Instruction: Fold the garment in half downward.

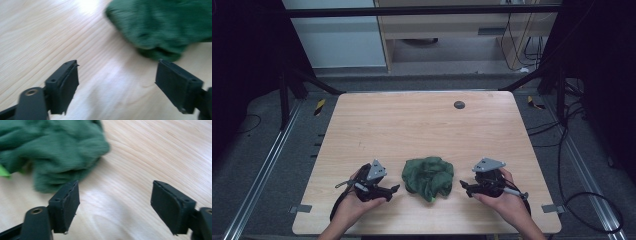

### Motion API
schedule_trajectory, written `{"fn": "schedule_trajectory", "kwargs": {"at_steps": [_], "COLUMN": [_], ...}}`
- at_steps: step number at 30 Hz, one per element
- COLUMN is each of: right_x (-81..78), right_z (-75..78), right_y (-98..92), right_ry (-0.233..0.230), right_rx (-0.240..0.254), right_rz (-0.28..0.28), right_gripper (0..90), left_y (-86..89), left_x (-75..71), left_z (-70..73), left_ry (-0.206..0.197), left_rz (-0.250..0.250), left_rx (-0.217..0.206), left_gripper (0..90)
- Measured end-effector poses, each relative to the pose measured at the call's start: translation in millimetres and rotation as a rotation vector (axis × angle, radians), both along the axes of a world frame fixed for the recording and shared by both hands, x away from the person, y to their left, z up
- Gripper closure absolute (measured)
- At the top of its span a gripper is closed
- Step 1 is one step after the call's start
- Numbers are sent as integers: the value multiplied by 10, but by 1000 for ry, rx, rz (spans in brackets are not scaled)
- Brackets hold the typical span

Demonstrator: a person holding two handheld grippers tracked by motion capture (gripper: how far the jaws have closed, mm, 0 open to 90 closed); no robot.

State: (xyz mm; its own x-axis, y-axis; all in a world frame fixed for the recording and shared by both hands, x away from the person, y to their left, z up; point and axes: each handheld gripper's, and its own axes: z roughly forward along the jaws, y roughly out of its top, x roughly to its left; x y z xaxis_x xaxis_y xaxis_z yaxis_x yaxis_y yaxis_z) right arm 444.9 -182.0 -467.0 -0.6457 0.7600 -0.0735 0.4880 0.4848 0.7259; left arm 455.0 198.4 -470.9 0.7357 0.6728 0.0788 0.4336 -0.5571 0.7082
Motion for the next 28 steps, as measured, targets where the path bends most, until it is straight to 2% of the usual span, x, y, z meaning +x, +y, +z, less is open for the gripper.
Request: {"fn": "schedule_trajectory", "kwargs": {"at_steps": [2,5,8,9,11,14,15,18,20,21,23,25,28], "right_x": [75,174,276,311,387,492,538,626,677,700,713,721,706], "right_z": [-20,-53,-96,-114,-167,-253,-289,-357,-403,-424,-449,-452,-454], "right_y": [-57,-125,-197,-224,-270,-325,-352,-395,-411,-418,-419,-421,-425], "right_ry": [21,40,48,41,45,45,39,38,31,39,25,33,39], "right_rx": [10,11,22,24,46,52,49,54,46,66,65,62,63], "right_rz": [-21,-55,-88,-98,-128,-199,-232,-308,-358,-386,-398,-418,-449], "right_gripper": [185,154,126,120,98,99,102,120,114,79,50,4,2], "left_y": [44,121,175,200,254,329,346,376,387,391,391,391,389], "left_x": [73,203,320,367,468,595,624,691,721,729,734,739,728], "left_z": [-11,-48,-104,-131,-190,-265,-281,-326,-356,-370,-371,-373,-376], "left_ry": [18,42,47,43,65,76,69,51,34,24,27,29,33], "left_rz": [16,56,76,95,134,205,223,261,270,275,279,285,314], "left_rx": [11,-5,6,5,-15,-46,-51,-34,-44,-54,-49,-47,-47], "left_gripper": [146,125,94,92,81,81,81,81,49,46,29,15,0]}}
